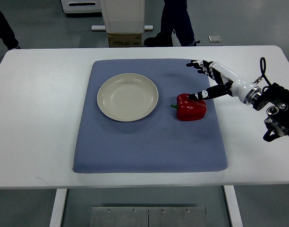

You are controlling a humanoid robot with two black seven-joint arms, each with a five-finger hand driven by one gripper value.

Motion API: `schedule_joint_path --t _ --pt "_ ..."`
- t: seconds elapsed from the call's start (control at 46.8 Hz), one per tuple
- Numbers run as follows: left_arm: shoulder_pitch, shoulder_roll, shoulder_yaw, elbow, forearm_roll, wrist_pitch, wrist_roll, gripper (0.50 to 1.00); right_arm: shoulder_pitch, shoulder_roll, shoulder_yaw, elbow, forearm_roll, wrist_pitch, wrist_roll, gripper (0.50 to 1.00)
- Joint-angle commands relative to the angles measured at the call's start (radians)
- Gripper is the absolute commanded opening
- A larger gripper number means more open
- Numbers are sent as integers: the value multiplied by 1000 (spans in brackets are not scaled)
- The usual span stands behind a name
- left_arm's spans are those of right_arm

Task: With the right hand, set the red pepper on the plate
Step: 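Reach the open right hand down over the red bell pepper, then close the right hand fingers around the red bell pepper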

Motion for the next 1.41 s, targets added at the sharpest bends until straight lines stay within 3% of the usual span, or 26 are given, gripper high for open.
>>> schedule_joint_path --t 0.0,0.534,1.388 --pt "0 0 0 0 0 0 0 1000 12 0 -26 11 -13 0 0 995" --pt "0 0 0 -1 0 0 0 1000 49 -3 -151 11 -99 -5 -2 981" --pt "0 0 0 0 0 0 0 1000 49 -24 -210 -3 -114 -11 -12 910"
